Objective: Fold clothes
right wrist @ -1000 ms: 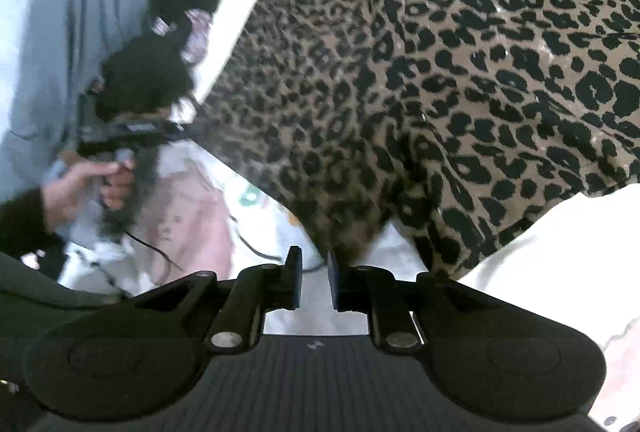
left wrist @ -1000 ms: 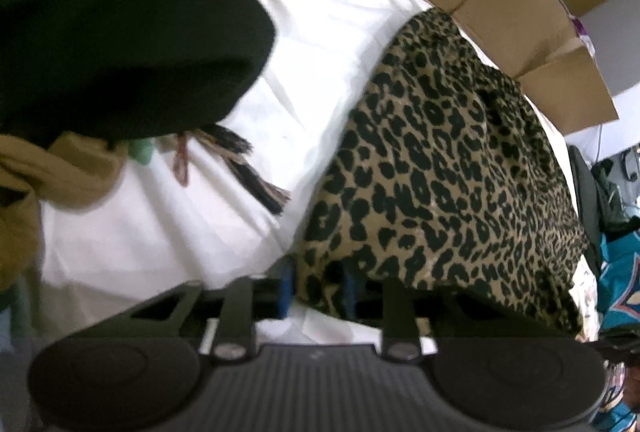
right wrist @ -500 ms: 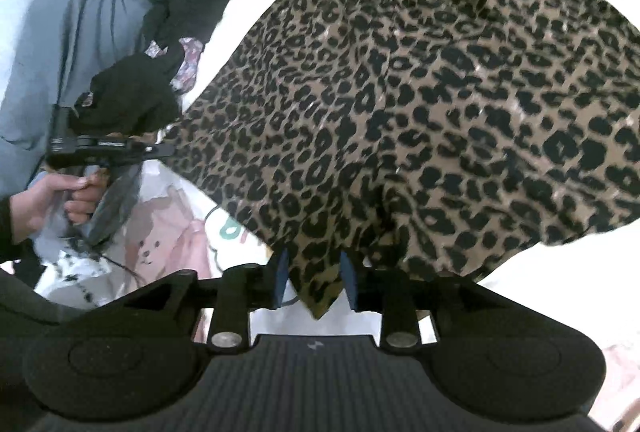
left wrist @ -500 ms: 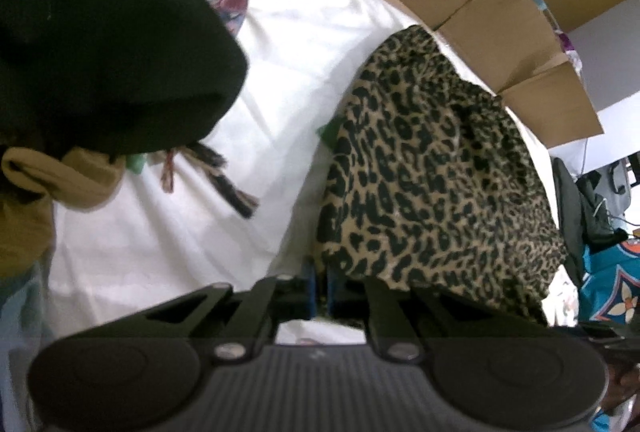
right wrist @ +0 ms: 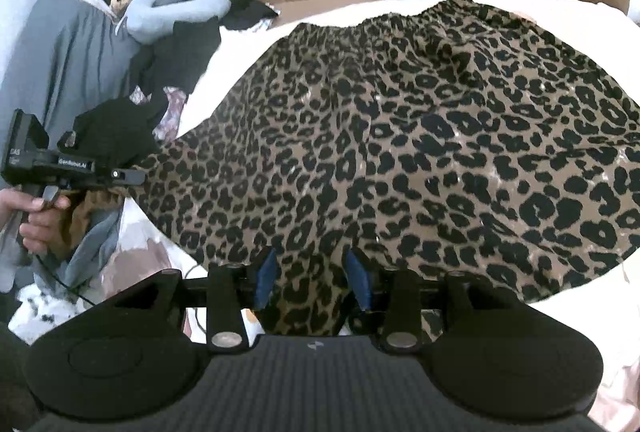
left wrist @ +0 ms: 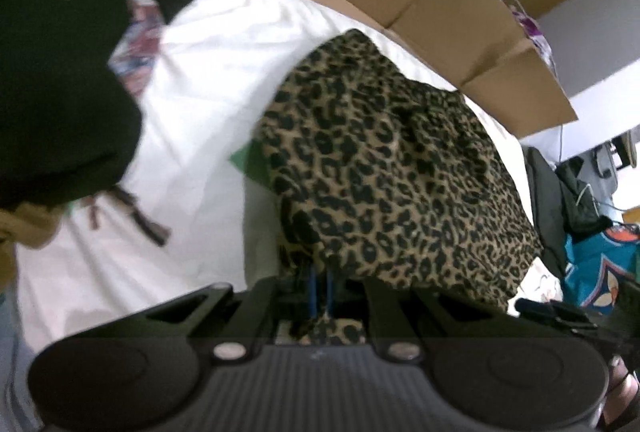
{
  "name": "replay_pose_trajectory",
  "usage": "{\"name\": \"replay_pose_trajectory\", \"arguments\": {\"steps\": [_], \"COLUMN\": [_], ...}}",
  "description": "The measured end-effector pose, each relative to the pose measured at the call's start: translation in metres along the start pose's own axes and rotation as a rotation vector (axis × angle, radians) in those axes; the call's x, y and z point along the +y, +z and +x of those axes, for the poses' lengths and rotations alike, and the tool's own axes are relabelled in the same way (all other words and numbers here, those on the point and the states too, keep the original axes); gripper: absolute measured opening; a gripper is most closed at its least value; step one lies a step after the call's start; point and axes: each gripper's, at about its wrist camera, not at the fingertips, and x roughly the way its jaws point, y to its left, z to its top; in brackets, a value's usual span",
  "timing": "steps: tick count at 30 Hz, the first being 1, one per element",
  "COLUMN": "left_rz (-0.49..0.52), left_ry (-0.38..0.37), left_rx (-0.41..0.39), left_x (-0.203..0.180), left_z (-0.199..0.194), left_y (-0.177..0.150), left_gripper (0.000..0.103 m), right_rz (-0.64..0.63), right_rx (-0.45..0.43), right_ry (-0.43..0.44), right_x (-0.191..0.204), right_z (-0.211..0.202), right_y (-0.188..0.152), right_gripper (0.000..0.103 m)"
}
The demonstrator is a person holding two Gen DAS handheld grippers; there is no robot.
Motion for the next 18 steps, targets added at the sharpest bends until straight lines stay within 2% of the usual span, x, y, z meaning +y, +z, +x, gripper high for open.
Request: {"name": "replay_pose_trajectory", "arguments": {"steps": [5, 11, 18], "left_rz": [0.007, -0.016, 0.042], "left_ry": [-0.003, 0.045, 0.074], "left_rx": [0.000, -0.007, 0.004], "left_x": [-0.017, -0.035, -0.062], "left_z": [0.006, 0.017, 0.031], "left_y": [0.007, 0.017, 0.021], "left_gripper": [0.005, 0.005, 0.006], "right_rz": [-0.046, -0.106, -0.180], "right_rx": [-0.017, -0.037, -0.084], "right_ry": [0.027, 0.059, 0.085], "right_x": [0.017, 0.038, 0.060], "right_z": [0.013, 0.030, 0.044], "right_y": [0.005, 0.011, 0.013], "right_gripper": [0.046, 0.046, 0.046]}}
